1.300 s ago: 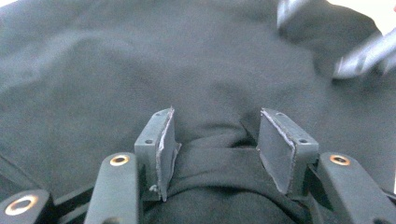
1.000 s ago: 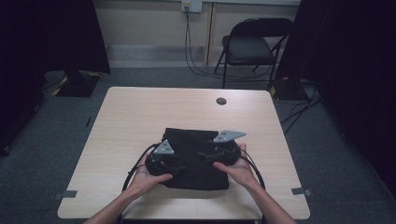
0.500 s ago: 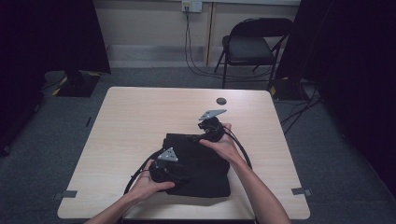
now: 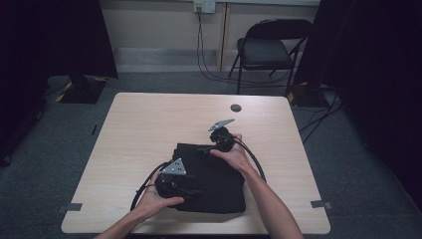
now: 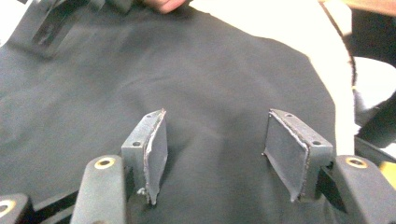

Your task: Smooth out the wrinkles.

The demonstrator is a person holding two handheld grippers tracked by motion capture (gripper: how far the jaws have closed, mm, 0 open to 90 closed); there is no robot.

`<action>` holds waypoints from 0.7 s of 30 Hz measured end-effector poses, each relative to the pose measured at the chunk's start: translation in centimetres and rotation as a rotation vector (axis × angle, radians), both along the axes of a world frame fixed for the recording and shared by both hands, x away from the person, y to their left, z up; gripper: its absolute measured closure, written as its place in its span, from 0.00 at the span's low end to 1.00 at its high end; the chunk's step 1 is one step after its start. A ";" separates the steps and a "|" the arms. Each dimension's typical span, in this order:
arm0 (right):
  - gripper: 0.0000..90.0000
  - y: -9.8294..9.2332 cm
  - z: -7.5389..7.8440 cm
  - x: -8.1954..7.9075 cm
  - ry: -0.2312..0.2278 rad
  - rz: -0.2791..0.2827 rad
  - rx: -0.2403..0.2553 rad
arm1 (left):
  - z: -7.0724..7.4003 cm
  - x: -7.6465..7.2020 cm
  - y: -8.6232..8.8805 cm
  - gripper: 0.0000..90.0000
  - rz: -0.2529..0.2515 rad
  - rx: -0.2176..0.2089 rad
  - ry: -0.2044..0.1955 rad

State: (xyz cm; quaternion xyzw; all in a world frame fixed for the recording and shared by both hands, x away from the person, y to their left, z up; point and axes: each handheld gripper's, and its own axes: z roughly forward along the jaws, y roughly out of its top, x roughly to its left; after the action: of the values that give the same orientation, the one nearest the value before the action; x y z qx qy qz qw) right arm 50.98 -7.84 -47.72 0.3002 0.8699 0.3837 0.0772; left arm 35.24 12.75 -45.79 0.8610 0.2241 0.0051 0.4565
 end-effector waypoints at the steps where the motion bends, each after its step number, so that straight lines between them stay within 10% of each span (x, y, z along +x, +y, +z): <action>1: 0.23 -0.1 0.1 -0.1 0.006 0.005 0.002 | 0.0 0.0 -0.1 0.44 -0.009 -0.003 0.015; 8: 0.24 -0.9 -0.4 -0.8 0.022 0.036 -0.033 | -2.0 0.0 -1.6 0.41 0.009 0.110 0.016; 16: 0.16 -0.9 -1.7 -0.9 0.011 0.028 -0.054 | -2.4 0.5 -1.6 0.38 0.013 0.109 0.052; 21: 0.28 -0.9 -1.6 -1.4 0.015 0.035 -0.038 | -2.4 0.6 -1.7 0.39 0.017 0.108 0.061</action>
State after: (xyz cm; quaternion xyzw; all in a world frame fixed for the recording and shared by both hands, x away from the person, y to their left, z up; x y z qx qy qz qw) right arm 49.60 -8.79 -49.35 0.2863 0.8827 0.3661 0.0697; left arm 35.88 11.09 -48.24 0.8822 0.2446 -0.0053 0.4023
